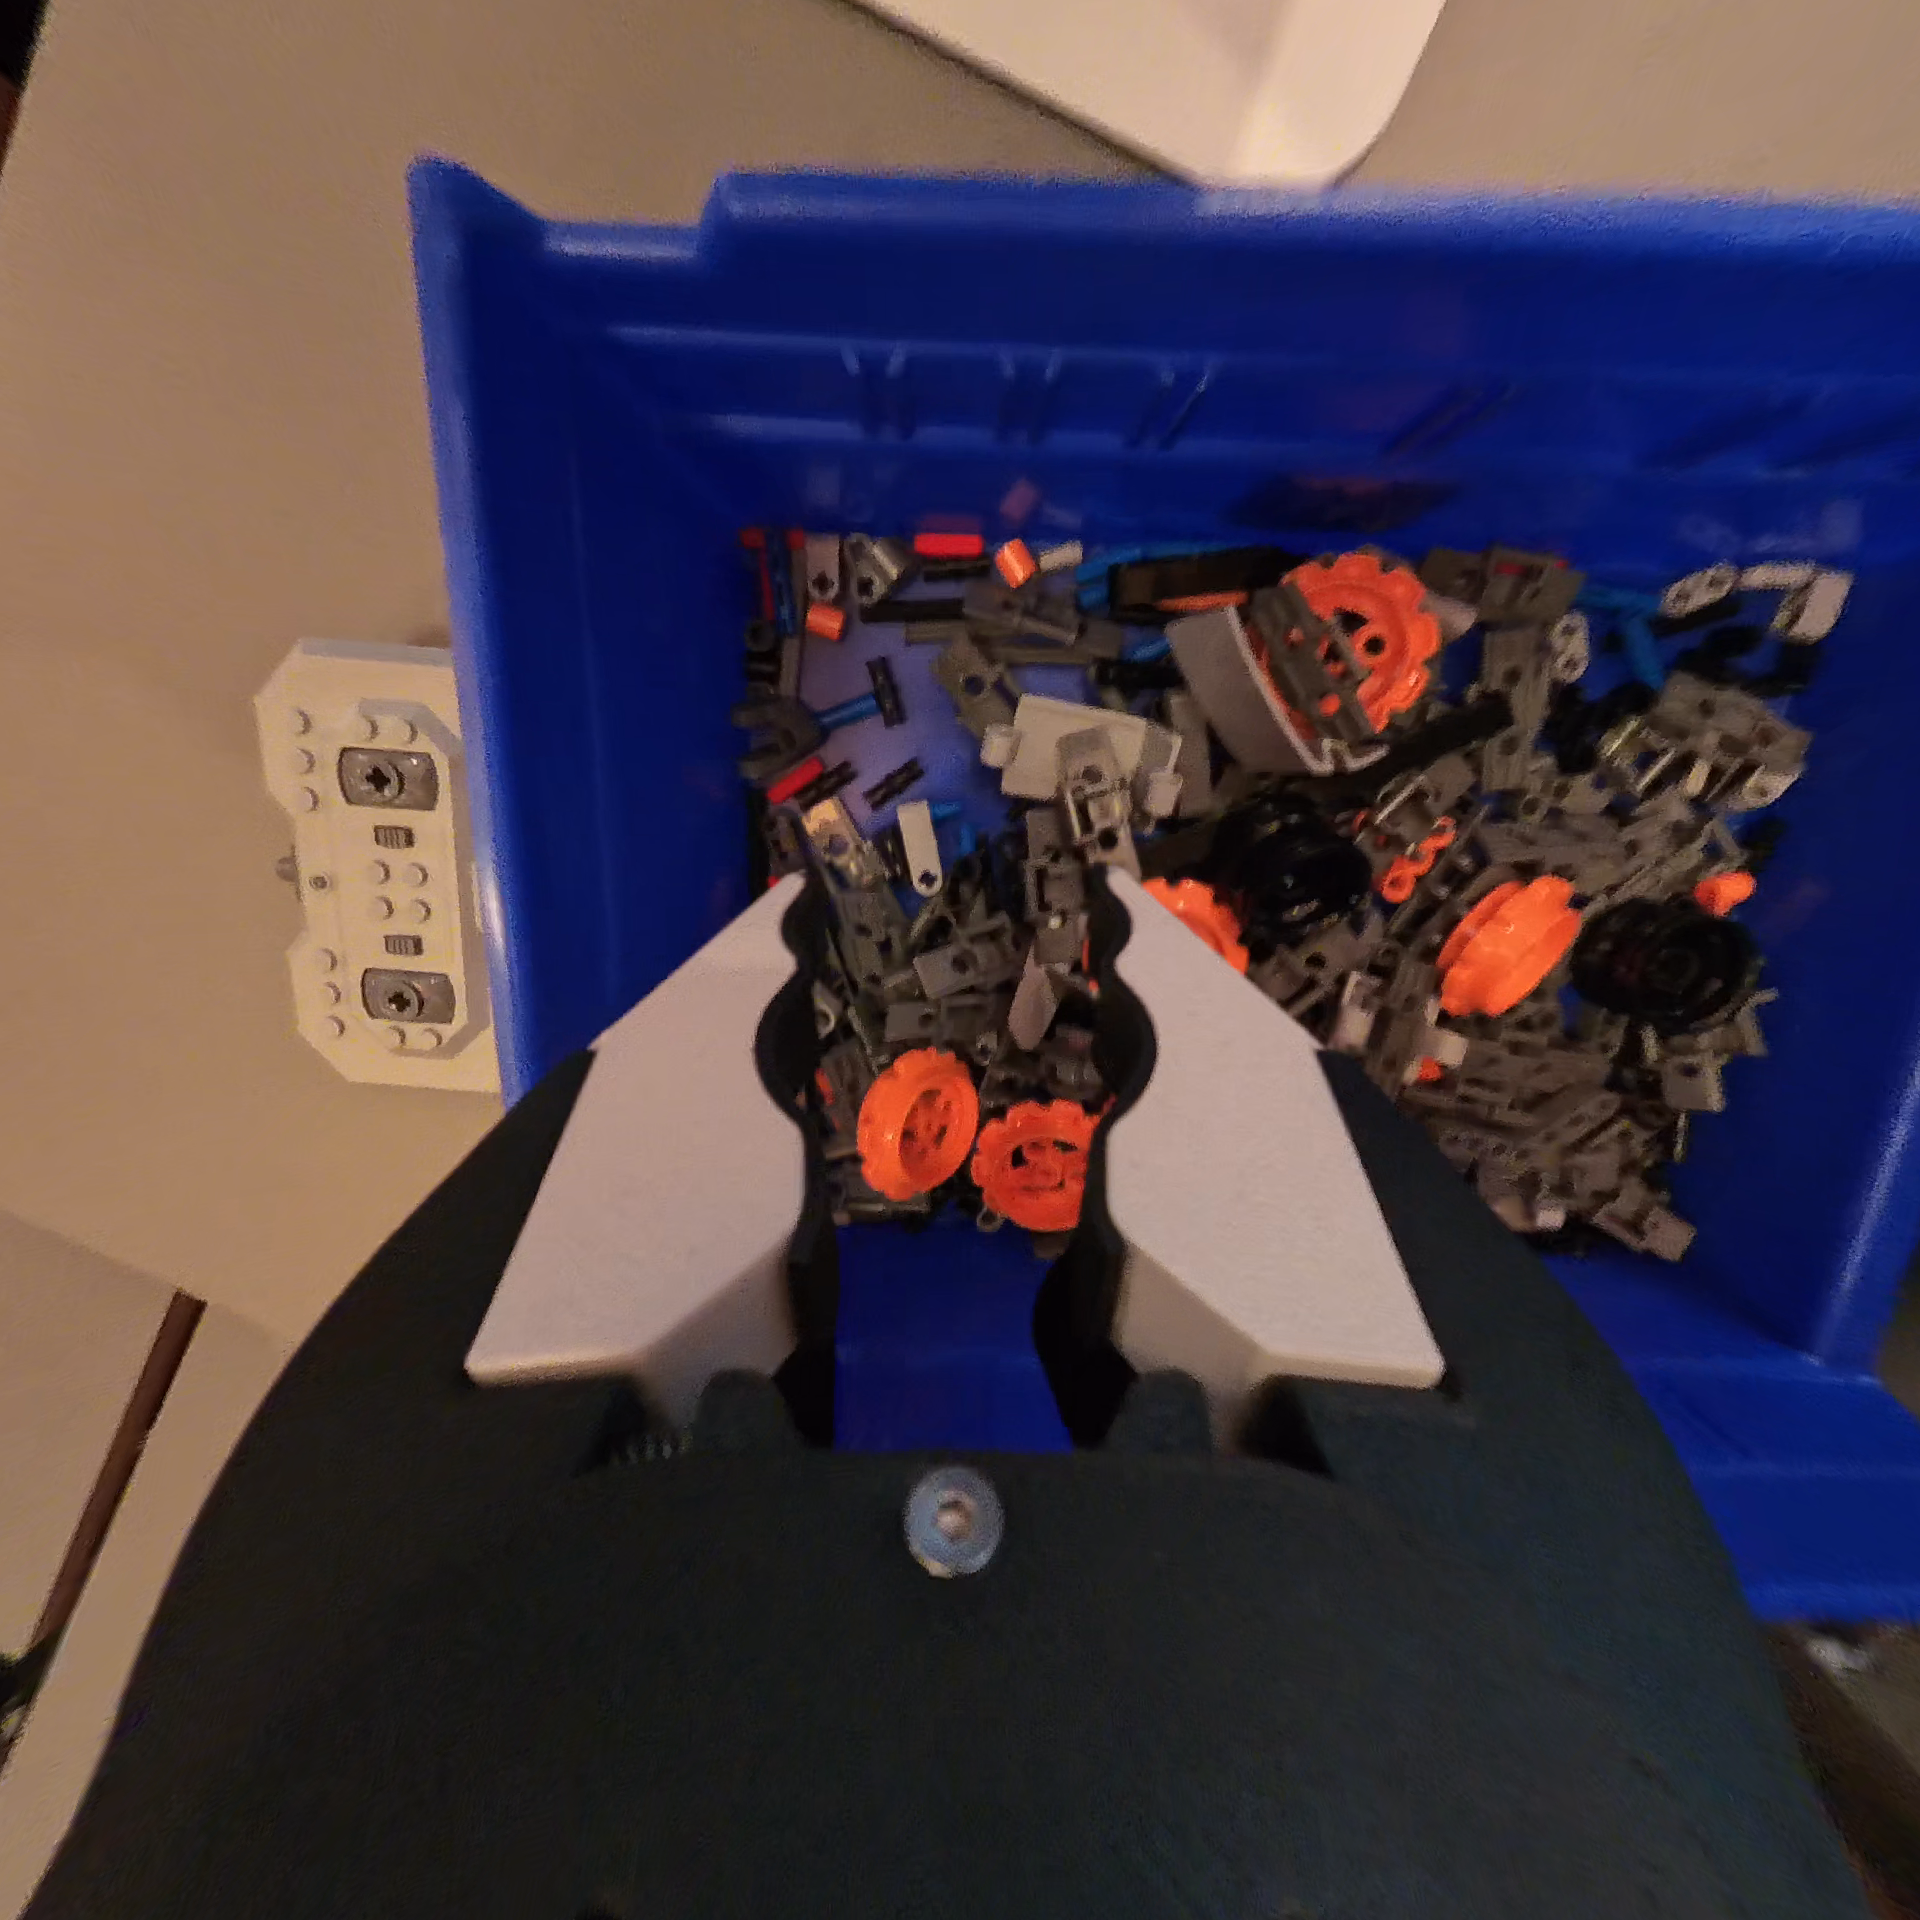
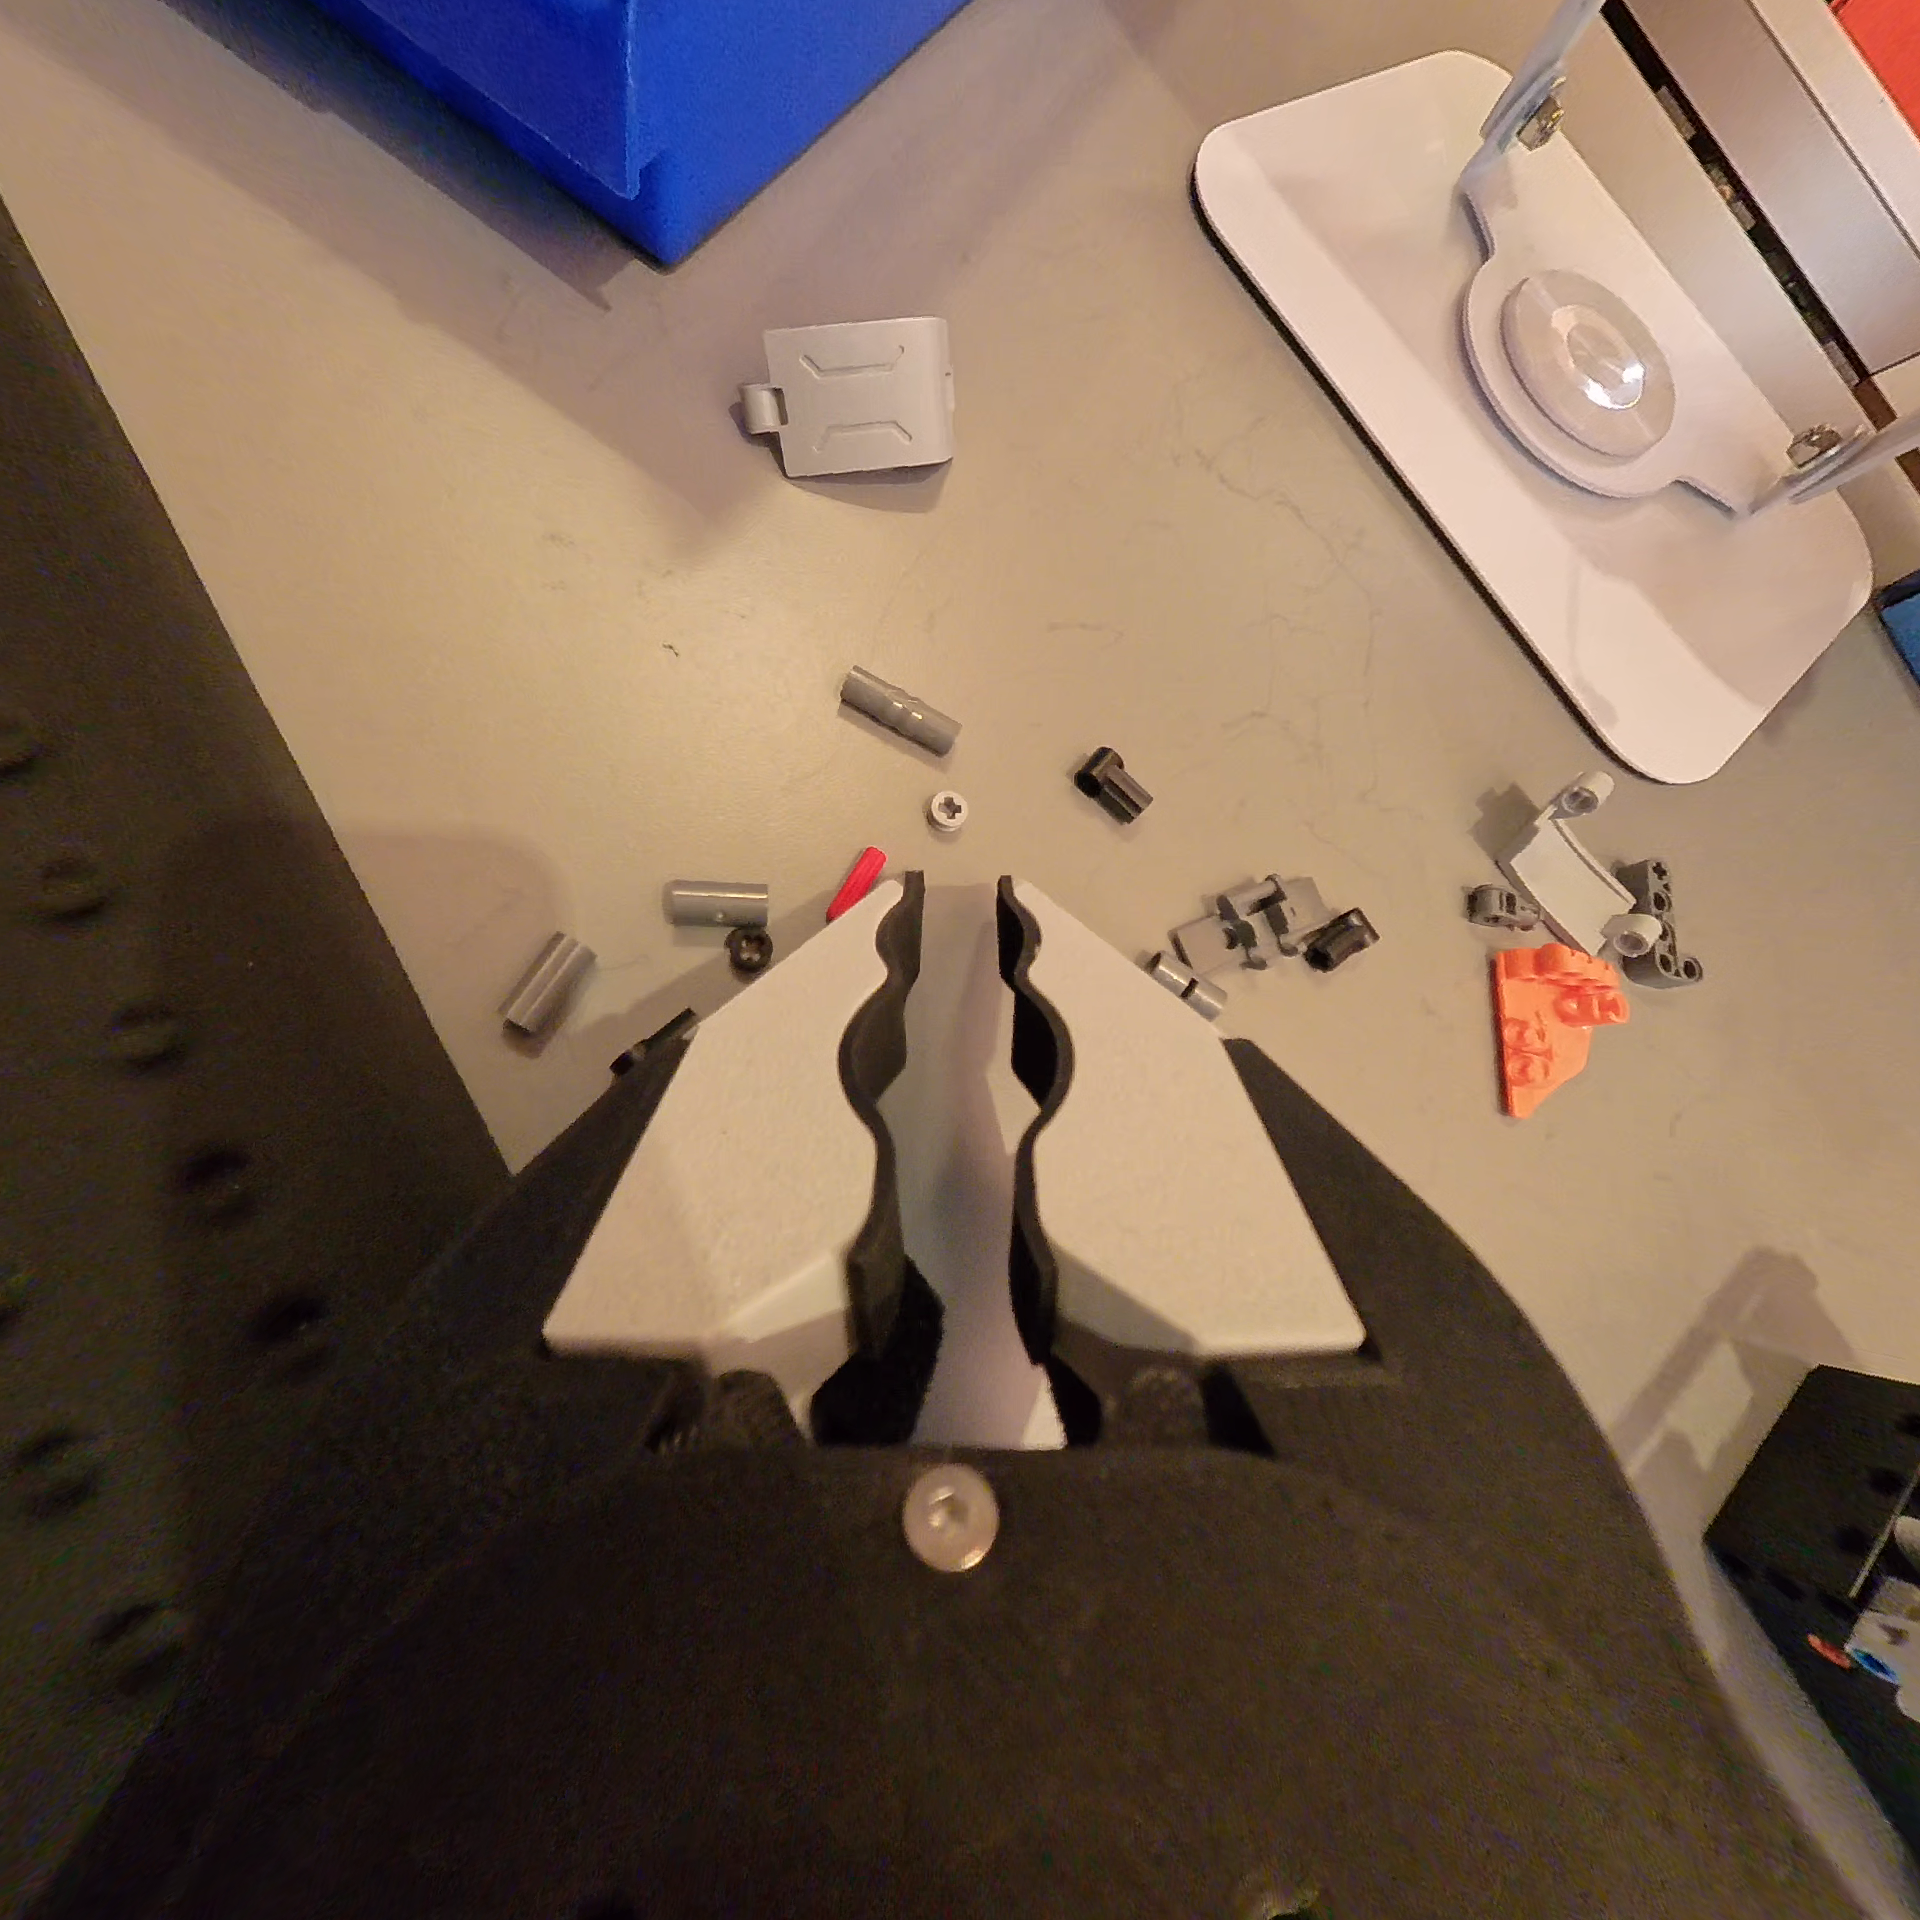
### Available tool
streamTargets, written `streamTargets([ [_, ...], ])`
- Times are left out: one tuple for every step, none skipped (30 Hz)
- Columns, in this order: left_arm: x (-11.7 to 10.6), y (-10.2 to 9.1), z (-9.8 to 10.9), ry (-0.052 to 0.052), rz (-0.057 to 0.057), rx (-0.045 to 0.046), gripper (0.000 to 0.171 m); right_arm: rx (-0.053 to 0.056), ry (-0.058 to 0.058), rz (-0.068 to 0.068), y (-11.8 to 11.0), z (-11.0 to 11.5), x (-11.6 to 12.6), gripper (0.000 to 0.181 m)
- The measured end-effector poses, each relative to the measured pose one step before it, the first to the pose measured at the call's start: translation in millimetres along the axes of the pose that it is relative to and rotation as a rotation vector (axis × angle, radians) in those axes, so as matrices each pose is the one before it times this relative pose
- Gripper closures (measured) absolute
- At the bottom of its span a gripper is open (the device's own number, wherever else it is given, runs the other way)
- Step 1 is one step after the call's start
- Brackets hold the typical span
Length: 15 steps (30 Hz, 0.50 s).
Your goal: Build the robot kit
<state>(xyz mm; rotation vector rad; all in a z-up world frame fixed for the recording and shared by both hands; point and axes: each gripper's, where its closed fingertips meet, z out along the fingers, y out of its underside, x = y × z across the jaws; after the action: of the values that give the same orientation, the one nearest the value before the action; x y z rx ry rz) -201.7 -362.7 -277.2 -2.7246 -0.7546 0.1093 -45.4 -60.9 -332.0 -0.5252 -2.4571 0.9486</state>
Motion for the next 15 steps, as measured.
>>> streamTargets([
  [1.52, 7.45, 1.91, 0.0106, 0.0149, -0.04098, 0.113, 0.0001, 0.0008, -0.0002, 0.05, 0.07, 0.1, 0.17],
  [-2.11, 9.27, 2.64, -0.0091, -0.0111, -0.05399, 0.108, 0.0001, 0.0006, 0.0002, -0.02, 0.01, 0.07, 0.17],
  [-0.09, 10.5, 3.97, 0.0051, -0.0128, -0.06549, 0.103, 0.0002, 0.0003, 0.0004, 0.04, -0.04, 0.07, 0.17],
  [1.95, 4.41, 3.92, 0.0105, 0.0058, -0.03115, 0.098, 0.0003, 0.0, 0.0007, -0.02, 0.08, 0.17, 0.17],
  [0.31, -2.18, 2.68, 0.0002, 0.0035, 0.00906, 0.096, 0.0004, -0.0005, 0.0005, 0.01, -0.02, -0.06, 0.17],
  [4.51, -0.77, 3.29, 0.0313, -0.0072, -0.00315, 0.094, 0.0003, -0.0009, 0.0001, -0.07, 0.08, -0.05, 0.17],
  [3.94, 3.38, 4.33, 0.0279, -0.0067, -0.03161, 0.088, 0.0004, -0.0006, 0.0, 0.02, 0.09, -0.11, 0.17],
  [-0.81, 5.09, 4.13, 0.0002, -0.009, -0.04046, 0.082, 0.0004, -0.0007, 0.0, -0.06, 0.03, -0.1, 0.17],
  [-1.02, 3.4, 3.83, 0.0032, -0.0099, -0.0284, 0.079, 0.0005, -0.001, 0.0005, -0.09, 0.09, -0.09, 0.17],
  [2.11, 1.08, 3.61, 0.0276, -0.012, -0.01319, 0.08, 0.0004, -0.0006, 0.0007, -0.1, 0.14, 0.03, 0.17],
  [1.0, -1.46, 2.19, 0.0164, -0.005, 0.0009, 0.082, 0.0004, -0.0001, 0.0001, 0.02, 0.09, -0.05, 0.17],
  [0.85, -2.01, 1.71, 0.0115, -0.0025, 0.00589, 0.085, 0.0003, 0.0001, -0.0002, 0.03, -0.03, 0.07, 0.17],
  [1.12, -0.47, 2.09, 0.0087, -0.0011, -0.00478, 0.085, 0.0003, -0.0005, 0.0005, 0.01, 0.02, 0.03, 0.171],
  [0.05, 0.71, 0.07, -0.0017, 0.007, -0.00946, 0.085, 0.0004, -0.001, 0.0015, 0.05, 0.03, 0.02, 0.17],
  [2.79, -0.43, -0.64, 0.0198, -0.0021, -0.00133, 0.083, 0.0004, -0.0011, 0.0017, -0.02, 0.08, -0.06, 0.17],
])
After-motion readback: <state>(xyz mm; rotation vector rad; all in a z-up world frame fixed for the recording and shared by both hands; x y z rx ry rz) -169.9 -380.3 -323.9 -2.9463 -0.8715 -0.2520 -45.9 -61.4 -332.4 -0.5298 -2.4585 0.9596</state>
